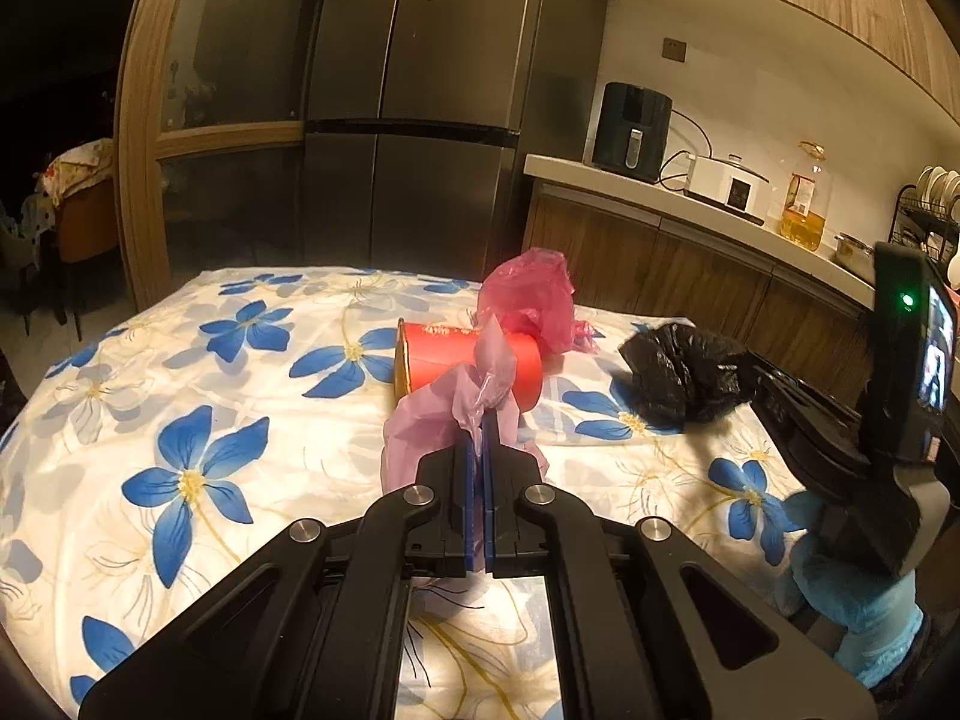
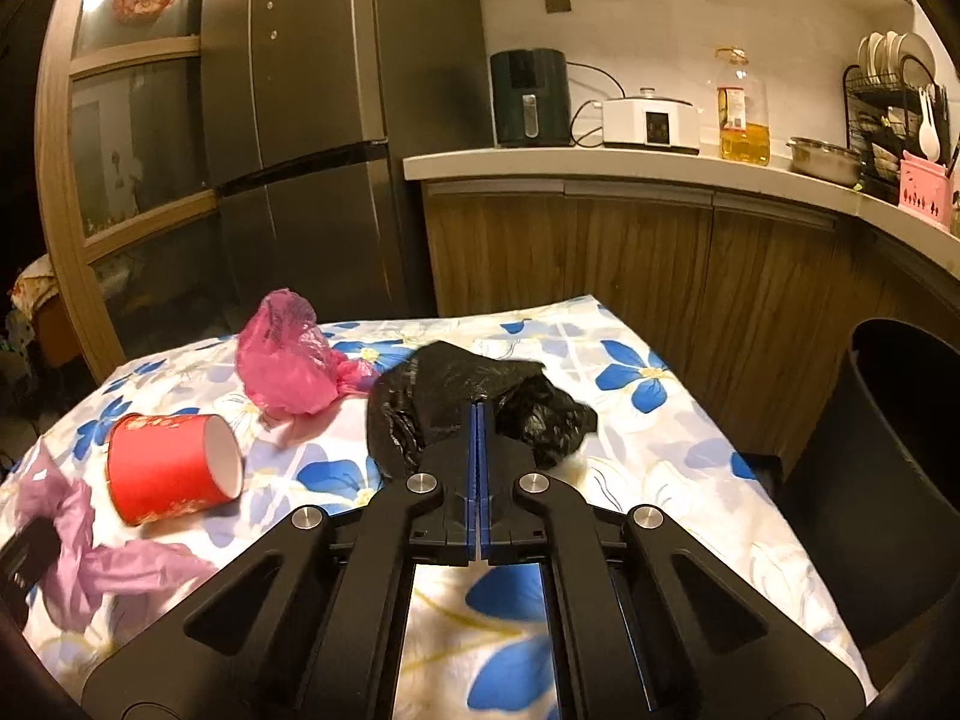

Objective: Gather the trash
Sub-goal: 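Lift the light pink bag and black bag and carry both over the bin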

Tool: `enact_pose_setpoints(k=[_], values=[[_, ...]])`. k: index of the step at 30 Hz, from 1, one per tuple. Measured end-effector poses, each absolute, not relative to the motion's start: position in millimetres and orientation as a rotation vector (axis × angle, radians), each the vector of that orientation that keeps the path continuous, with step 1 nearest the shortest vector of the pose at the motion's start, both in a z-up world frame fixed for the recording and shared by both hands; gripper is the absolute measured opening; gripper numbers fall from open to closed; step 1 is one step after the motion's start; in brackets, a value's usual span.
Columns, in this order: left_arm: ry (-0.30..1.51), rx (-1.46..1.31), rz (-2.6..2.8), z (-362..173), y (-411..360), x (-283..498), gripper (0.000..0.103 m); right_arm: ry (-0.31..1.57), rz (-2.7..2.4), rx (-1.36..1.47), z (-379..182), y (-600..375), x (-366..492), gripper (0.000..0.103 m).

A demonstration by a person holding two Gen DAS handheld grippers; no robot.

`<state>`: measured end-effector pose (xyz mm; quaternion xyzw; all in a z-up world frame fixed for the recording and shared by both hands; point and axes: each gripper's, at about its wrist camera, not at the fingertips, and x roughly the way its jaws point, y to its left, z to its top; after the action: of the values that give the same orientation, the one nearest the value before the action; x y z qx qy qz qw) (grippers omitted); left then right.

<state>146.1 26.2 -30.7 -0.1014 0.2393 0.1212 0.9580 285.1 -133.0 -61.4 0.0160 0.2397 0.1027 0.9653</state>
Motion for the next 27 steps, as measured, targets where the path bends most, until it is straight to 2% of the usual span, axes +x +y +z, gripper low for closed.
enact_pose_setpoints(k=[27], values=[[0.414,-0.162,0.221,3,-18,102,0.001,0.359,0.253,0.033,1,-193,169,0.0]])
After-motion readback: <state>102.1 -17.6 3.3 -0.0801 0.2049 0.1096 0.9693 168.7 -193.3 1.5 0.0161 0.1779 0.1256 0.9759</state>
